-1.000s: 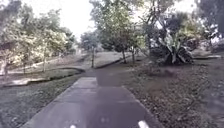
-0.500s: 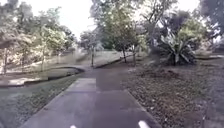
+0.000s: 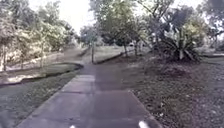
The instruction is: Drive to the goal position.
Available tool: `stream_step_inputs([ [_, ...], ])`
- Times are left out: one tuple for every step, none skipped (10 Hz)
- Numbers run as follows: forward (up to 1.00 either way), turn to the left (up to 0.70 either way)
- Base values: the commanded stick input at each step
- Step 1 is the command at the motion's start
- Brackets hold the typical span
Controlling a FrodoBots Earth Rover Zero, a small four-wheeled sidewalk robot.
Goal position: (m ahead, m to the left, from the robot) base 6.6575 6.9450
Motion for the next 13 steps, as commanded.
stream_step_inputs([
  [0.50,0.07],
  [0.50,0.00],
  [0.50,0.00],
  [0.50,0.00],
  [0.50,0.00],
  [0.50,0.00],
  [0.50,0.00],
  [0.50,0.00],
  [0.50,0.00],
  [0.50,0.00],
  [0.50,0.00],
  [0.50,0.20],
  [0.50,0.48],
])
